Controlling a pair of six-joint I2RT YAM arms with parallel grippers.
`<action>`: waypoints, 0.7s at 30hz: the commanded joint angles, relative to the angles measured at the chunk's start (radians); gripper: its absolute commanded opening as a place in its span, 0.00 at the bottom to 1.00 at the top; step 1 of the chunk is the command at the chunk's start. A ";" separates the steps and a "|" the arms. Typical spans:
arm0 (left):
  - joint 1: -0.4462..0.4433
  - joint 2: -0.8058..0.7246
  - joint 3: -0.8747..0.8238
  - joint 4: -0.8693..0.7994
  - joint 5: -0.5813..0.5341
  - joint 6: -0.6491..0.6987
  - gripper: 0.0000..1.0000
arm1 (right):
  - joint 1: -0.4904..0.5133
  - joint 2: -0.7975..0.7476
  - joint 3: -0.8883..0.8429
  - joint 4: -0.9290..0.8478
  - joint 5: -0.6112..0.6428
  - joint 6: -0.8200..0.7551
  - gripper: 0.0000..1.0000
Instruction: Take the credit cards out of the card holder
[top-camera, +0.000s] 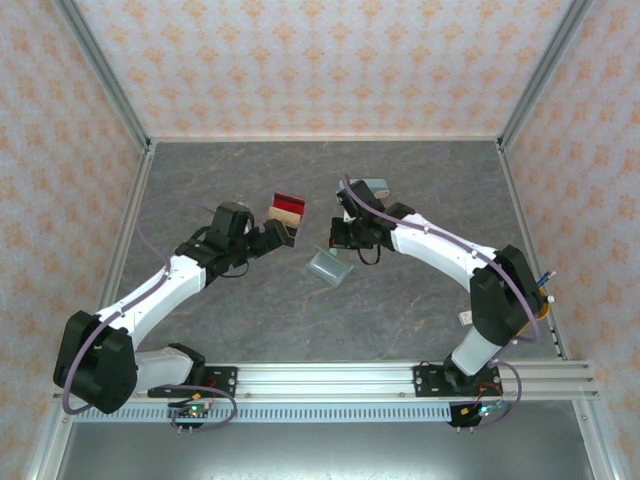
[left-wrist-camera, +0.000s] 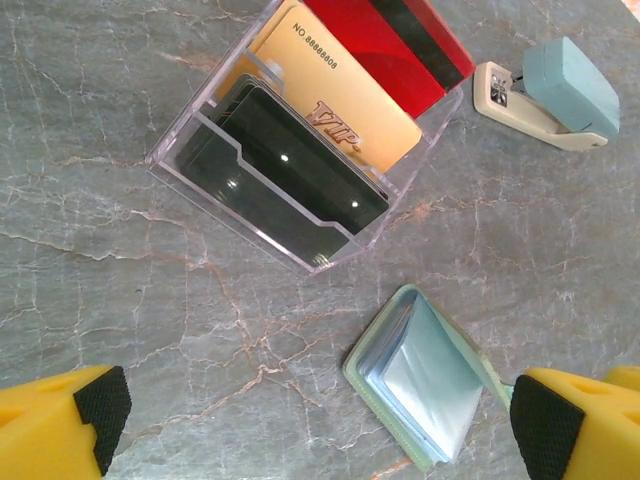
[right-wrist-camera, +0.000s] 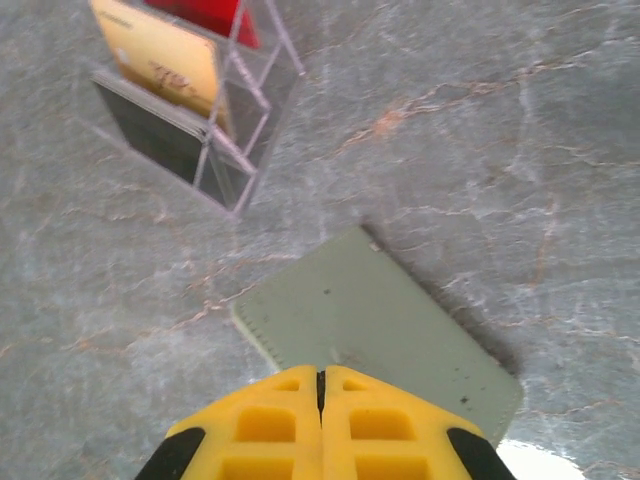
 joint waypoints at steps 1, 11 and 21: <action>0.002 0.005 -0.011 -0.005 0.009 -0.012 1.00 | -0.004 0.011 0.038 -0.058 0.162 0.029 0.04; -0.079 0.108 -0.006 0.146 0.149 -0.061 1.00 | -0.120 0.035 -0.026 -0.107 0.216 0.029 0.05; -0.174 0.254 0.064 0.259 0.194 -0.127 0.88 | -0.172 0.084 -0.063 -0.123 0.224 0.000 0.05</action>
